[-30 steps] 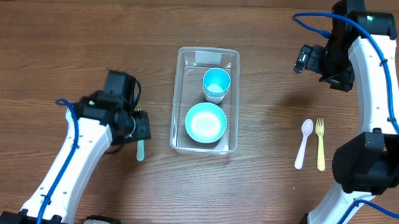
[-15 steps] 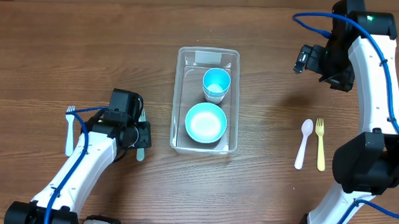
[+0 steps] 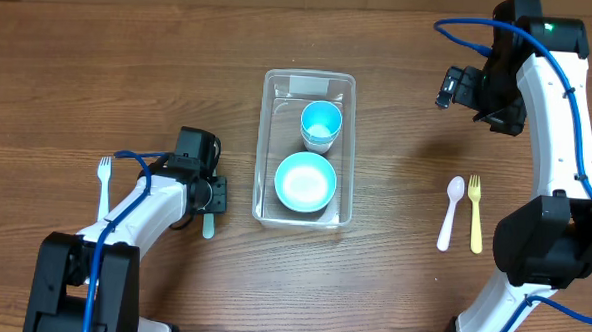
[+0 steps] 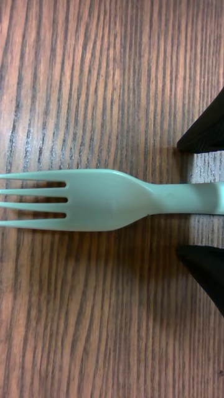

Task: Pack container
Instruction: 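Carry mint green fork into the container beside the cups, release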

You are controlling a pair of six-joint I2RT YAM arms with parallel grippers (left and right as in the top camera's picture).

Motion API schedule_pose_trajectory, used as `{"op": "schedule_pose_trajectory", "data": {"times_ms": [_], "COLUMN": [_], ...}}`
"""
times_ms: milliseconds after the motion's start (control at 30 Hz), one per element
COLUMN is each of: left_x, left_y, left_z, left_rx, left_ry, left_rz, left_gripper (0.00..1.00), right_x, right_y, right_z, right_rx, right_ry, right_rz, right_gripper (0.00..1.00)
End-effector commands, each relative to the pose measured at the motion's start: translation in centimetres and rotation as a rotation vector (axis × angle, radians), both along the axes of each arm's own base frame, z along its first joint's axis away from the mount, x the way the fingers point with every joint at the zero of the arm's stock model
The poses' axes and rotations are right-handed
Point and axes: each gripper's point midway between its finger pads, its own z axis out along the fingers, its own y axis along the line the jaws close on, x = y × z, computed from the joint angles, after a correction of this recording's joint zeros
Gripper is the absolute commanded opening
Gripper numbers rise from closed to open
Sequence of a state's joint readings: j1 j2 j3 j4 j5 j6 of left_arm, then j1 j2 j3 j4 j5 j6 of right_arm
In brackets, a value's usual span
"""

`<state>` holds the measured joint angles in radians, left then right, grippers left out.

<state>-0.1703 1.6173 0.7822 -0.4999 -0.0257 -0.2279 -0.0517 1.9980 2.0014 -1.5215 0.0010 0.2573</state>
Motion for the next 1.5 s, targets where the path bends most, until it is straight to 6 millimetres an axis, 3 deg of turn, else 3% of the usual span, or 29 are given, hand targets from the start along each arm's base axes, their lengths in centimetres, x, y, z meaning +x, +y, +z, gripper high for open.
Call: {"op": "schedule_pose_trajectory", "data": {"times_ms": [0, 67, 167, 267, 400, 567, 767, 867, 967, 1167, 1467], "left_x": [-0.9, -0.8, -0.8, -0.6, 0.1, 2.4, 5.5, 6.4, 6.7, 7.2, 8.4], "left_y": [0.3, 0.3, 0.3, 0.3, 0.3, -0.1, -1.0, -3.1, -5.6, -10.3, -13.1], "left_z": [-1.6, -1.5, -1.5, -1.2, 0.0, 4.3, 11.4, 15.3, 17.5, 18.8, 19.5], "left_rx": [0.012, 0.012, 0.012, 0.012, 0.021, 0.022, -0.008, -0.072, -0.114, -0.165, -0.212], "left_ry": [0.054, 0.054, 0.053, 0.054, 0.061, 0.054, -0.049, -0.115, -0.156, -0.233, -0.302], "left_rz": [-0.006, -0.005, -0.005, -0.005, -0.008, -0.015, -0.021, -0.061, -0.086, -0.148, -0.170], "left_gripper": [0.36, 0.20, 0.12, 0.04, 0.04, 0.04, 0.04, 0.05, 0.04, 0.05, 0.06], "right_x": [0.2, 0.2, 0.2, 0.2, 0.2, 0.2, 0.2, 0.2, 0.2, 0.2, 0.2], "right_y": [-0.1, -0.1, -0.1, -0.1, -0.1, -0.1, -0.1, -0.1, -0.1, -0.1, -0.1], "right_z": [2.2, 2.2, 2.2, 2.2, 2.2, 2.2, 2.2, 2.2, 2.2, 2.2, 2.2], "right_rx": [-0.012, -0.012, -0.012, -0.012, -0.012, -0.012, -0.012, -0.012, -0.012, -0.012, -0.012], "right_ry": [-0.065, -0.065, -0.065, -0.065, -0.065, -0.065, -0.065, -0.065, -0.065, -0.065, -0.065], "right_rz": [0.002, 0.002, 0.002, 0.002, 0.002, 0.002, 0.002, 0.002, 0.002, 0.002, 0.002], "right_gripper": [1.00, 1.00, 1.00, 1.00, 1.00, 1.00, 1.00, 1.00, 1.00, 1.00, 1.00]}}
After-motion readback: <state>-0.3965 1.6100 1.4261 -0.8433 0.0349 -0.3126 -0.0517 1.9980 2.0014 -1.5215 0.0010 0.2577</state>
